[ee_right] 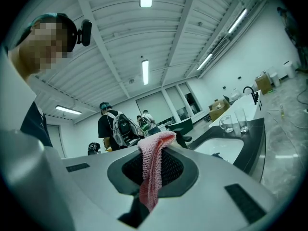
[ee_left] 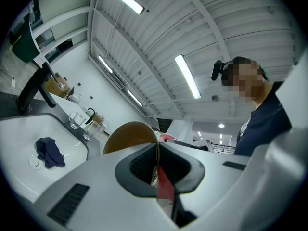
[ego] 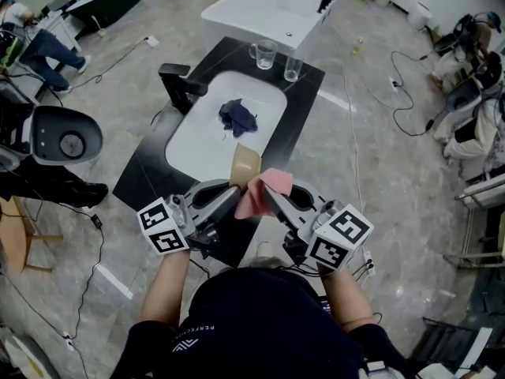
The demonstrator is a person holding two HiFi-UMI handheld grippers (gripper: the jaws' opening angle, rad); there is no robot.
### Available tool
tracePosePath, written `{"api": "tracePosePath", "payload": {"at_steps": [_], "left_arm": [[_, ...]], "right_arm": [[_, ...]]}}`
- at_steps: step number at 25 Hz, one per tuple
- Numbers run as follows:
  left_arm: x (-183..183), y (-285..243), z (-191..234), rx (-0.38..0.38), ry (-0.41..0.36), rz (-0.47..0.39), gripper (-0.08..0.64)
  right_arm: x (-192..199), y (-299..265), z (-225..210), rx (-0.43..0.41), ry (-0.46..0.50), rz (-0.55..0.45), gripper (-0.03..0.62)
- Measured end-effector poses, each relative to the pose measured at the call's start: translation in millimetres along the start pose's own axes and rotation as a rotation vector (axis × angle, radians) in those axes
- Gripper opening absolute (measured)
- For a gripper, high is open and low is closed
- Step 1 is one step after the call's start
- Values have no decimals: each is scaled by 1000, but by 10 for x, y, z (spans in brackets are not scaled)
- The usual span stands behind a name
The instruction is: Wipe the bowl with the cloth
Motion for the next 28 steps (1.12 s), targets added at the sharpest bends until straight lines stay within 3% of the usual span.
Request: {"api": "tracePosePath", "payload": {"at_steps": [8, 28], "left_arm": [[5, -27, -111, 77, 51, -67, 21], [-73, -130, -341, 169, 35, -88, 21]], "right_arm": [[-70, 45, -140, 55, -7, -44, 43], [-82, 44, -240, 115, -21, -78, 43]]}}
Point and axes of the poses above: the fingertips, and each gripper's own axes: y backward along the fingers, z to its left, x out of its underside, the point moved 5 cm from there along y, backward along the fingers, and after that the axes turned 11 degrees about x, right-handed, at the moved point
